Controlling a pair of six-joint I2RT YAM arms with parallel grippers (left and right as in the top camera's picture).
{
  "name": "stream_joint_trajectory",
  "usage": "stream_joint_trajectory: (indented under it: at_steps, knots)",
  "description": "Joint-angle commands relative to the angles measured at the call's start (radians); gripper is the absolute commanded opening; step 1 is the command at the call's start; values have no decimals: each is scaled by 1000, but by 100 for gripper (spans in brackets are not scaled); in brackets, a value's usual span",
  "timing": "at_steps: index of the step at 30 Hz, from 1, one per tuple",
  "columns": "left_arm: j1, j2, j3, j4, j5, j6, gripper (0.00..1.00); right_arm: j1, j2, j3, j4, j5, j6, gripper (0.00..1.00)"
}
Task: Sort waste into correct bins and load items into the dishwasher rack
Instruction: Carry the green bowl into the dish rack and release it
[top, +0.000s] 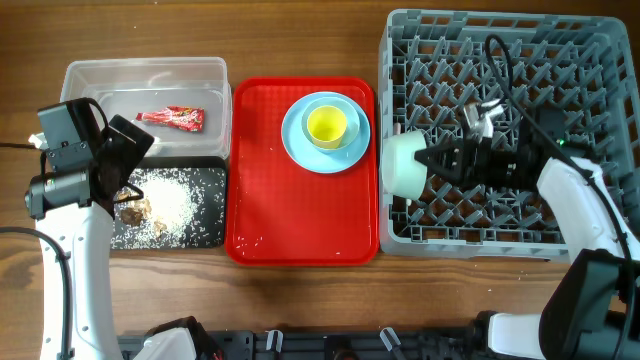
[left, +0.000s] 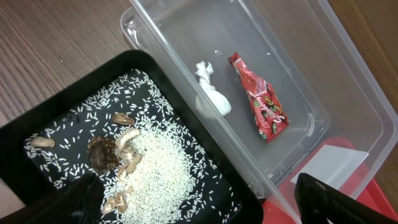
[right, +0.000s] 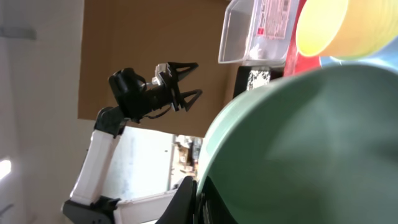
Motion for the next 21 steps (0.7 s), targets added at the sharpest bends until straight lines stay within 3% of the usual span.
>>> stream_joint_trajectory:
  at_steps: [1, 11, 21]
  knots:
    - [5, -10, 8, 2, -3, 16, 100, 0, -1, -61, 32, -74, -27, 4]
    - [5, -10, 8, 2, -3, 16, 100, -2, -1, -63, 27, 208, 34, 4]
    - [5, -10, 8, 2, -3, 16, 100, -128, -1, -63, -43, 406, 18, 7]
